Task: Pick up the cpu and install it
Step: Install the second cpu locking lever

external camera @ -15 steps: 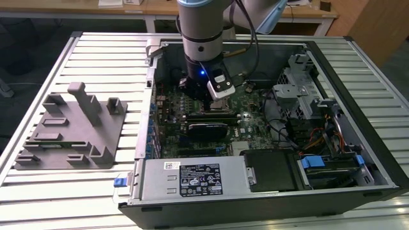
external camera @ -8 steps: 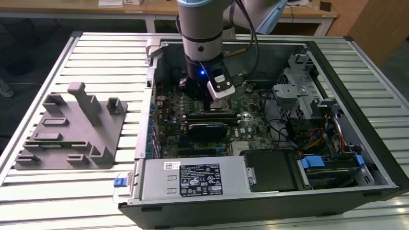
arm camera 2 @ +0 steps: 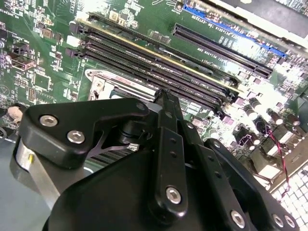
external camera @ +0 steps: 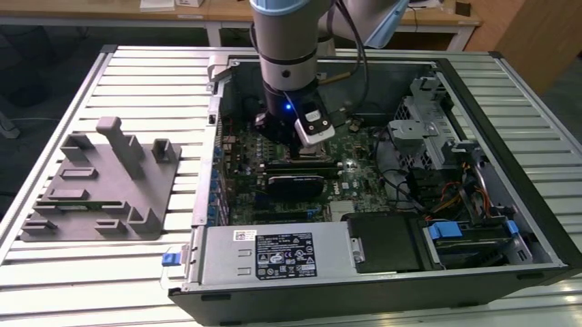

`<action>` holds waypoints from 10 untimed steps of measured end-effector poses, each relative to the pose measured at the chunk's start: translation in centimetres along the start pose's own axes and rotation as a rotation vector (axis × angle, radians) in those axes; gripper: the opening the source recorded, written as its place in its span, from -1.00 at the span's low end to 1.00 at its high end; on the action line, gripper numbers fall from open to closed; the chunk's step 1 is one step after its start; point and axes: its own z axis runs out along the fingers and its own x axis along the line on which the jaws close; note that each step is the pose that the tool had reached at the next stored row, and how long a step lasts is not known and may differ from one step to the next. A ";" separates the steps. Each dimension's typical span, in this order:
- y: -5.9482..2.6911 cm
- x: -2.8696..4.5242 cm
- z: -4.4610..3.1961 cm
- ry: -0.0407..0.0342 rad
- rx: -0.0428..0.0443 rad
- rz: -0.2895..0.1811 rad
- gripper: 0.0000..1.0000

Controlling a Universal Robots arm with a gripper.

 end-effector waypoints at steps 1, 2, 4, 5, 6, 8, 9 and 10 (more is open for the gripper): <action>-0.09 -0.01 0.02 0.0007 -0.0047 0.000 -0.79; -0.16 -0.02 0.04 0.0015 -0.0102 0.000 -0.79; -0.31 -0.03 0.08 0.0032 -0.0221 0.000 -0.79; -0.39 -0.03 0.11 0.0041 -0.0281 -0.001 -0.79; -0.47 -0.02 0.14 0.0051 -0.0340 -0.001 -0.79; -0.66 0.03 0.21 0.0069 -0.0462 -0.002 -0.79; -0.78 0.07 0.23 0.0075 -0.0506 -0.003 -0.79; -0.92 0.14 0.26 0.0082 -0.0549 -0.003 -0.79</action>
